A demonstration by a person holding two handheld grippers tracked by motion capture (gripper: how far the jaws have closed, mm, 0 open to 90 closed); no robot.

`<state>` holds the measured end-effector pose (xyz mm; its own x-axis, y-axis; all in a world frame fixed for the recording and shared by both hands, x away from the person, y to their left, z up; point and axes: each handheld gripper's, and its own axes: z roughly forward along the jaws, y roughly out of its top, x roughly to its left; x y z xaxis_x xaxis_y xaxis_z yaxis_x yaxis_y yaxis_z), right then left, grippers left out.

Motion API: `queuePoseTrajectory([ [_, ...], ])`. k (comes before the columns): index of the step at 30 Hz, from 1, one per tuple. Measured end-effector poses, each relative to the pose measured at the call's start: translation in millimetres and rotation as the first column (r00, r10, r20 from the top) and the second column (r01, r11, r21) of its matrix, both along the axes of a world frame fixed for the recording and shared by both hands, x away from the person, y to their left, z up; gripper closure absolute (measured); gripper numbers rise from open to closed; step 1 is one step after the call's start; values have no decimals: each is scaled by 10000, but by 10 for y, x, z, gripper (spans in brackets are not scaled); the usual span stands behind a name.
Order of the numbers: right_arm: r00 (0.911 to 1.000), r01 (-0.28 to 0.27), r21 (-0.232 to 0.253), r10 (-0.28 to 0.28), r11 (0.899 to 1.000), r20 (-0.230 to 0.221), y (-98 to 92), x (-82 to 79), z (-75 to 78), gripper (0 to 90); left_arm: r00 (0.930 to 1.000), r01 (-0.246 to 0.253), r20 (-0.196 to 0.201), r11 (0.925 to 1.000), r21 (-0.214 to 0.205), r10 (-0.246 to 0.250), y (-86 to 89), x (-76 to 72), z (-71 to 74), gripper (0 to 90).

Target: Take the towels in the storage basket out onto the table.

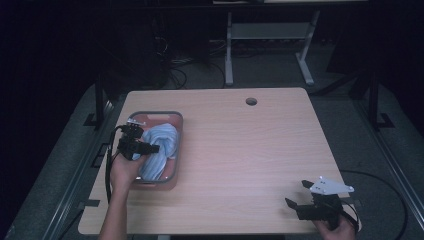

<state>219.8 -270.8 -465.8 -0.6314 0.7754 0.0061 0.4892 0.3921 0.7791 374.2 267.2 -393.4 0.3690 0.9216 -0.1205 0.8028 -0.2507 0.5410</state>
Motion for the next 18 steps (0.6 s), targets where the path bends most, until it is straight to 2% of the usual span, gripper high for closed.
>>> queuePoseTrajectory([
  [1, 10000, -29, -6, 29, 10000, 6, 2, 1, 0, 144, 9999, -57, -97, 10000, 48, 58, -4, 3, -6, 588],
  [2, 10000, -25, -20, 25, 10000, 49, 6, -4, 8, 144, 9999, 15, -141, 9995, 301, -11, -13, 5, -9, 686],
  [4, 10000, -5, 40, 4, 10000, 79, 2, -14, 16, 144, 9998, 117, -169, 9989, 460, -110, -20, 10, -7, 752],
  [9, 9999, 31, 83, -31, 10000, 116, -14, -18, 24, 144, 9998, 186, -21, 9978, 632, -185, -54, -9, 6, 792],
  [12, 9998, -17, 108, 15, 9999, 174, -24, -23, 35, 144, 9998, 39, 178, 9997, 241, -44, -15, -47, 56, 793],
  [14, 9998, -18, 210, 13, 9998, 196, -34, -31, 45, 144, 9995, 163, 278, 9998, 79, -165, 23, -76, 81, 794],
  [18, 9997, -14, 264, 8, 9997, 225, -46, -35, 56, 144, 9988, 233, 454, 9969, -755, -199, 105, -165, 102, 794],
])
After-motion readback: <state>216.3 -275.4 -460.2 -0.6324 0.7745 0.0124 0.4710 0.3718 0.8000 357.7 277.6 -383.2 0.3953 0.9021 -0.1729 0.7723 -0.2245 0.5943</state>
